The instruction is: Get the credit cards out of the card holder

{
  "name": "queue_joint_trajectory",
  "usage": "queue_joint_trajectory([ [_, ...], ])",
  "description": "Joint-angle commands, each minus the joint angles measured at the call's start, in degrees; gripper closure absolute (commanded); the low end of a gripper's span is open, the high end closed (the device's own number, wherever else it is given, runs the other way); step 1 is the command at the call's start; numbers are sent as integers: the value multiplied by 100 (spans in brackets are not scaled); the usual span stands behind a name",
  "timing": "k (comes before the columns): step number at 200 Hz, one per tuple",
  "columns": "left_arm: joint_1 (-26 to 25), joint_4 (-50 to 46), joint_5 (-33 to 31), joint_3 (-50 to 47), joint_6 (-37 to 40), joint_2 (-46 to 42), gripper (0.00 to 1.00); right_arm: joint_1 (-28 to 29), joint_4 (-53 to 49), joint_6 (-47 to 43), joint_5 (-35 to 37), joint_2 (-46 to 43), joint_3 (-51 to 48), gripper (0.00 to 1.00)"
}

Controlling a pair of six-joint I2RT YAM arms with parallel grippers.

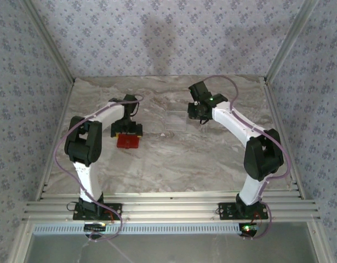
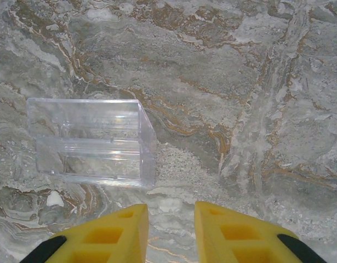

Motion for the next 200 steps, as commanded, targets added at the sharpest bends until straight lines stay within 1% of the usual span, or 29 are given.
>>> queue_joint_trajectory([
  [1, 59, 1, 62, -222, -5, 180, 0, -21, 25, -54, -72, -167, -86, 71],
  [22, -47, 136, 355, -377, 45, 84, 0, -14, 26, -56, -72, -202, -97, 71],
  [47, -425, 146, 518, -415, 131, -8, 0, -19, 12, -46, -72, -275, -138, 71],
  [71, -985, 79, 616, -425, 277, -67, 1, -21, -24, -83, -63, -390, -201, 71],
  [99, -1808, -201, 629, -281, 596, -70, 1, -85, -52, -108, -19, -610, -362, 71],
  [134, -2868, -520, 913, 140, 1399, 21, 2, -228, -63, -131, -56, -999, -659, 71],
  [167, -3923, -1016, 753, 991, 2330, 501, 3, -545, -67, -106, -288, -1525, -1079, 71],
  [181, -4176, -1135, 739, 1310, 2641, 728, 4, -711, -65, -122, -389, -1791, -1261, 71],
  [200, -4324, -1186, 627, 1600, 2931, 899, 5, -897, -135, -166, -583, -2073, -1448, 71],
])
